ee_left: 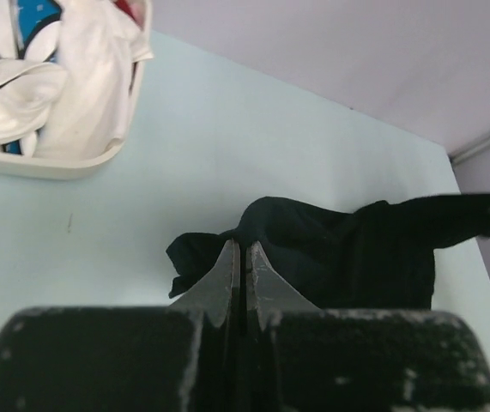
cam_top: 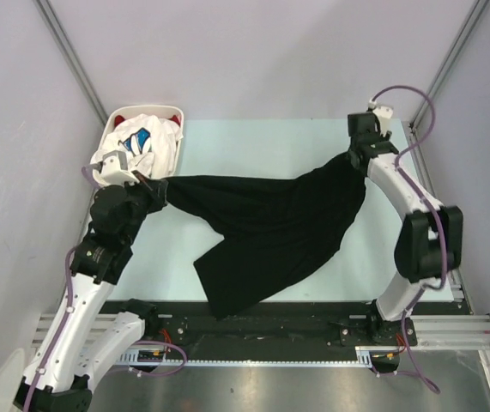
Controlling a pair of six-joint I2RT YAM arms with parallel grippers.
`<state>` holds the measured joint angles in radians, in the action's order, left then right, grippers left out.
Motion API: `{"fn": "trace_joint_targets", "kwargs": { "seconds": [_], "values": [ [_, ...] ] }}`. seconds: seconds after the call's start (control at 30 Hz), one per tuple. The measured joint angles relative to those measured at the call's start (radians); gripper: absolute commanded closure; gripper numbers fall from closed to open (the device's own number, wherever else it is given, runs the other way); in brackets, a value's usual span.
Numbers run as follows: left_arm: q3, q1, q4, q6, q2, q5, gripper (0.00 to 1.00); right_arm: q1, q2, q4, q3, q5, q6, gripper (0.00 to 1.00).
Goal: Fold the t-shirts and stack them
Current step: Flatten the tshirt out
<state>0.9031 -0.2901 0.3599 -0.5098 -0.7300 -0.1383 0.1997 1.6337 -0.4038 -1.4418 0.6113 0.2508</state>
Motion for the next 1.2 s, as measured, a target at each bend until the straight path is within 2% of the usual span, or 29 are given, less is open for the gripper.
{"fn": "trace_joint_targets", "kwargs": {
  "seconds": [0.03,0.13,0.23,0.33,0.4,0.47,0.57,0.67,0.9,1.2],
  "values": [
    [-0.013,0.000,0.000,-0.007,0.008,-0.026,1.00,-0.021,0.064,-0.030,-0.005,-0.022,0.035,0.01],
    [-0.049,0.000,-0.007,-0.017,0.031,-0.087,1.00,-0.044,0.149,-0.089,-0.002,-0.031,0.095,0.00],
    [-0.073,0.000,-0.006,-0.015,0.036,-0.142,1.00,0.007,0.098,-0.093,0.032,0.007,0.096,0.00],
    [-0.074,0.000,-0.004,-0.013,0.026,-0.166,1.00,0.185,-0.030,-0.097,0.038,0.054,0.077,0.00],
    [-0.074,0.000,-0.003,-0.012,0.015,-0.172,1.00,0.382,-0.132,-0.105,0.037,0.061,0.065,0.00],
    [-0.075,0.001,-0.002,-0.010,0.004,-0.173,1.00,0.586,-0.211,-0.121,0.041,0.038,0.063,0.00],
    [-0.093,0.001,-0.002,-0.007,-0.008,-0.174,1.00,0.789,-0.289,-0.164,0.096,-0.034,0.071,0.03],
    [-0.133,0.002,0.004,-0.009,-0.010,-0.175,1.00,0.914,-0.285,-0.230,0.173,-0.104,0.089,0.05],
    [-0.189,0.005,0.026,-0.034,-0.016,-0.174,1.00,1.193,-0.127,-0.307,0.271,-0.245,0.151,0.11],
    [-0.238,0.022,0.039,-0.042,0.002,-0.188,1.00,1.347,0.046,-0.201,0.275,-0.284,0.238,0.12]
  ]
}}
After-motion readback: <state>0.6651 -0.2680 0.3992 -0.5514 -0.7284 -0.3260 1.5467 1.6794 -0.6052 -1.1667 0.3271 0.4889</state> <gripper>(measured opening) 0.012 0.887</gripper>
